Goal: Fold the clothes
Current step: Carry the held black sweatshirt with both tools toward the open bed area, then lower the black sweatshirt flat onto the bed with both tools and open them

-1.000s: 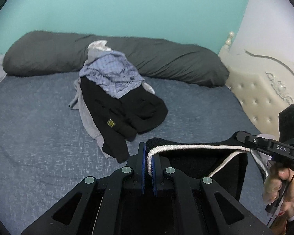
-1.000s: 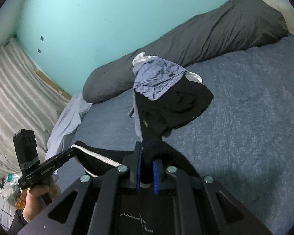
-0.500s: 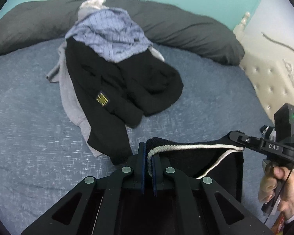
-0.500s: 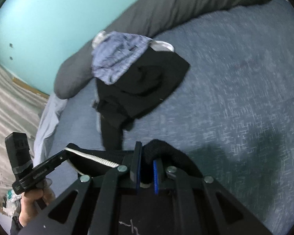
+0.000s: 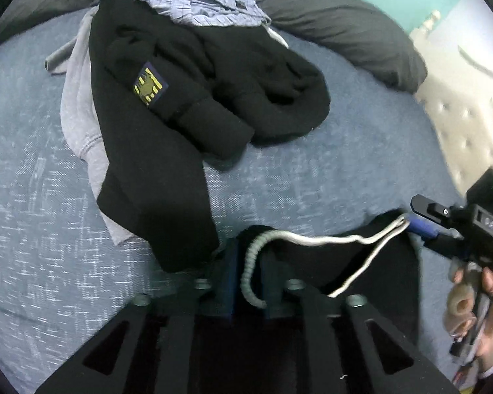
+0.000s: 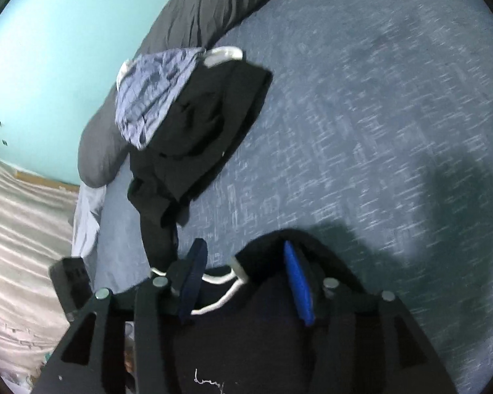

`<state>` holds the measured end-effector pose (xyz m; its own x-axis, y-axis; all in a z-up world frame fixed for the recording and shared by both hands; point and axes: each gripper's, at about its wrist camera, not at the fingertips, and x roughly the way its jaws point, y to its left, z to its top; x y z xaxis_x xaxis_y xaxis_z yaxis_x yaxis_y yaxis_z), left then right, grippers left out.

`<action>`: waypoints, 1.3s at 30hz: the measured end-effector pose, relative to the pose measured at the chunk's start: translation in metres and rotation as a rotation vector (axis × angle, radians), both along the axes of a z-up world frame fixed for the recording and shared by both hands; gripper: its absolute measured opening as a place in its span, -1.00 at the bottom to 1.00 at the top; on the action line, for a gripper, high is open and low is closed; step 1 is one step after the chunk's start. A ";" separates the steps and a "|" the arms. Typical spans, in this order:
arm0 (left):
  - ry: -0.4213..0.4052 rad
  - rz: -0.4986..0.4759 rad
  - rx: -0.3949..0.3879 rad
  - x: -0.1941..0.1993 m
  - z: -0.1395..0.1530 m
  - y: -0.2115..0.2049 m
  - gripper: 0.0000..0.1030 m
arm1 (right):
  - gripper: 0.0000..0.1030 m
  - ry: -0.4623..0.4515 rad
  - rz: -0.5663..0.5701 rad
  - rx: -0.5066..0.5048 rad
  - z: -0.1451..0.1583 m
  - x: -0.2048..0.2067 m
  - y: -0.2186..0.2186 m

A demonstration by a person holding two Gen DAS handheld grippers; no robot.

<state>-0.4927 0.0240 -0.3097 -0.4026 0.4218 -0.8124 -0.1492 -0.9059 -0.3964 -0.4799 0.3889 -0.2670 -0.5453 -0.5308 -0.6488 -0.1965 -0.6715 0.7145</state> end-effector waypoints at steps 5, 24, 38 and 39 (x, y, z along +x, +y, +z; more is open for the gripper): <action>0.034 0.000 0.098 0.002 0.023 -0.012 0.15 | 0.10 0.071 -0.007 0.054 0.020 0.007 0.017; 0.026 -0.198 -0.085 0.022 -0.025 -0.026 -0.42 | -0.72 0.102 0.389 0.624 -0.008 0.008 -0.049; 0.108 -0.133 -0.111 0.016 0.011 -0.028 -0.88 | -0.97 0.222 0.265 0.677 0.036 0.009 -0.040; 0.107 -0.122 -0.112 0.014 0.013 -0.030 -0.88 | -0.97 0.219 0.261 0.680 0.035 0.009 -0.040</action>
